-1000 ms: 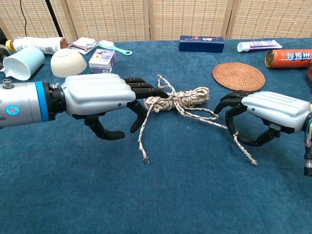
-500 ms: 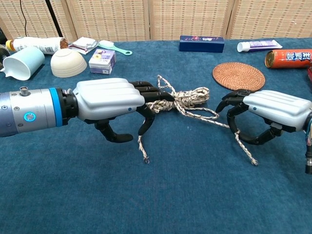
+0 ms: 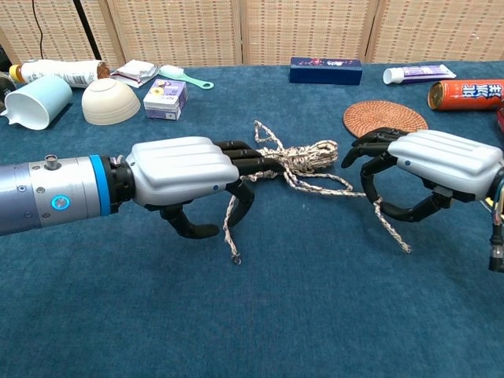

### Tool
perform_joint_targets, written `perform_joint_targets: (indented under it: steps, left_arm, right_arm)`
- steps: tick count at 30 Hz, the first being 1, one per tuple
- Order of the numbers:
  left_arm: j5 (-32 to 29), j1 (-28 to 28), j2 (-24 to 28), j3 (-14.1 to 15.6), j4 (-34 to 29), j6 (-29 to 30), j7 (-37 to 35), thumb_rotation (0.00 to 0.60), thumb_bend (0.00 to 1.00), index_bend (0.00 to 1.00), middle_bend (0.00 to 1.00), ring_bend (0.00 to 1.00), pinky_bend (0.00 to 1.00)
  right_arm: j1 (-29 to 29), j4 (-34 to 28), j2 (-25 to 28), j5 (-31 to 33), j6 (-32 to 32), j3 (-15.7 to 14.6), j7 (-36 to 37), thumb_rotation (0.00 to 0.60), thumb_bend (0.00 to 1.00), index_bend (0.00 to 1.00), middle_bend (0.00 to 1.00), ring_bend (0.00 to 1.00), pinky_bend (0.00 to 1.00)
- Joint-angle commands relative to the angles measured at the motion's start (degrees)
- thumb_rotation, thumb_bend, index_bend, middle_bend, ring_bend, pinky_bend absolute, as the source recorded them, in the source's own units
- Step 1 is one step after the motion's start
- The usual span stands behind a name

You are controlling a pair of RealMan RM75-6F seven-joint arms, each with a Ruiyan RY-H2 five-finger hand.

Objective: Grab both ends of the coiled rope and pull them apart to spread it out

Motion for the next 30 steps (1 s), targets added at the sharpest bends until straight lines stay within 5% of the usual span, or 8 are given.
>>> perform_joint_targets:
  steps: [1,30]
  left_arm:
    - [-0.2,-0.1,-0.4,0.1,0.4,-0.1,0.0,0.6,0.35,0.51,0.0,0.0,0.0]
    - [-2.7,-0.8,-3.0,0.7,3.1,-2.5,1.5,0.6,0.35,0.48,0.0,0.0,0.0]
  right_arm:
    - [0.0,-0.1,0.0,0.0,0.1,0.1,-0.1,0.6,0.51,0.6,0.21,0.1,0.0]
    - [-0.2,-0.5,0.2,0.4,0.2,0.3,-0.1,0.6,0.51,0.61,0.21,0.1,0.0]
